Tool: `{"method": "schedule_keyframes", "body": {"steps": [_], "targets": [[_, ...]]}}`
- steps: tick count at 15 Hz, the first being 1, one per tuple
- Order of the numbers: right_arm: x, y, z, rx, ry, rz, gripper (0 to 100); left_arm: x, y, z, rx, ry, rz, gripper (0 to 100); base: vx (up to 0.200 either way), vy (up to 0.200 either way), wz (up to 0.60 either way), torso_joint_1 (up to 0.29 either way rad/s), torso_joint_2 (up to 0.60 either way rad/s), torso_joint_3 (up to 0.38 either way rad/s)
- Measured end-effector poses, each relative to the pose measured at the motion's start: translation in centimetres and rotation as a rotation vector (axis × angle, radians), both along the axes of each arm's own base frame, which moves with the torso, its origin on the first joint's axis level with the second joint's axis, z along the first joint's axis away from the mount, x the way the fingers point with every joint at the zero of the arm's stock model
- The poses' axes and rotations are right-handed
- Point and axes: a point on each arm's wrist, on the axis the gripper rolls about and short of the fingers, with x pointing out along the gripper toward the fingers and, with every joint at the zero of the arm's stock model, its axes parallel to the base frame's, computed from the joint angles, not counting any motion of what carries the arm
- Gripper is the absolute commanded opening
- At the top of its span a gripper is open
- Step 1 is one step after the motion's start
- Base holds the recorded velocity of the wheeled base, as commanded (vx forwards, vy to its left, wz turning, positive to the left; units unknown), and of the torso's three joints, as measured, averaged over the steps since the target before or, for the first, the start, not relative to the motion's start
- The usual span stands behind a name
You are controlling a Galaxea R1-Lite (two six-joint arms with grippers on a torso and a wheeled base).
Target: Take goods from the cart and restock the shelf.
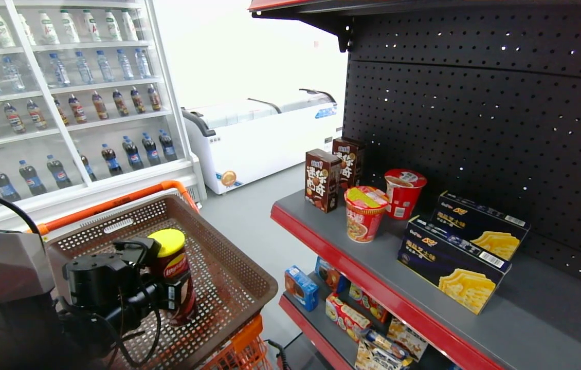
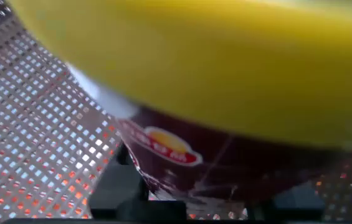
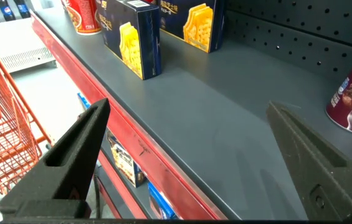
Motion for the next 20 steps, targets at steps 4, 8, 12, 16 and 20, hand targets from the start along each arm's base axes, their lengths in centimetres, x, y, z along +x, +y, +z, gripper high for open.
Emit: {"method": "schedule_keyframes", "body": {"steps": [4, 8, 12, 16, 20], "targets": [[0.0, 0.0, 0.0, 0.0, 0.0, 0.0, 100, -0.9, 0.1, 3.4, 0.012, 0.002, 0.024, 0, 0.0, 0.0, 0.0, 0.0, 0.0, 0.0], [0.0, 0.0, 0.0, 0.0, 0.0, 0.0, 100, -3.5, 0.4, 8.3, 0.032, -0.013, 0.034, 0, 0.0, 0.0, 0.0, 0.0, 0.0, 0.0], [0.0, 0.0, 0.0, 0.0, -0.001, 0.0, 100, -7.7, 0.4, 13.2, -0.044, -0.128, -0.026, 0, 0.0, 0.0, 0.0, 0.0, 0.0, 0.0], [0.0, 0.0, 0.0, 0.0, 0.0, 0.0, 100, -13.2, 0.8, 15.5, -0.087, -0.188, -0.066, 0, 0.0, 0.0, 0.0, 0.0, 0.0, 0.0], [0.0, 0.0, 0.0, 0.0, -0.001, 0.0, 100, -18.0, 1.3, 16.6, -0.103, -0.284, -0.062, 0, 0.0, 0.0, 0.0, 0.0, 0.0, 0.0]]}}
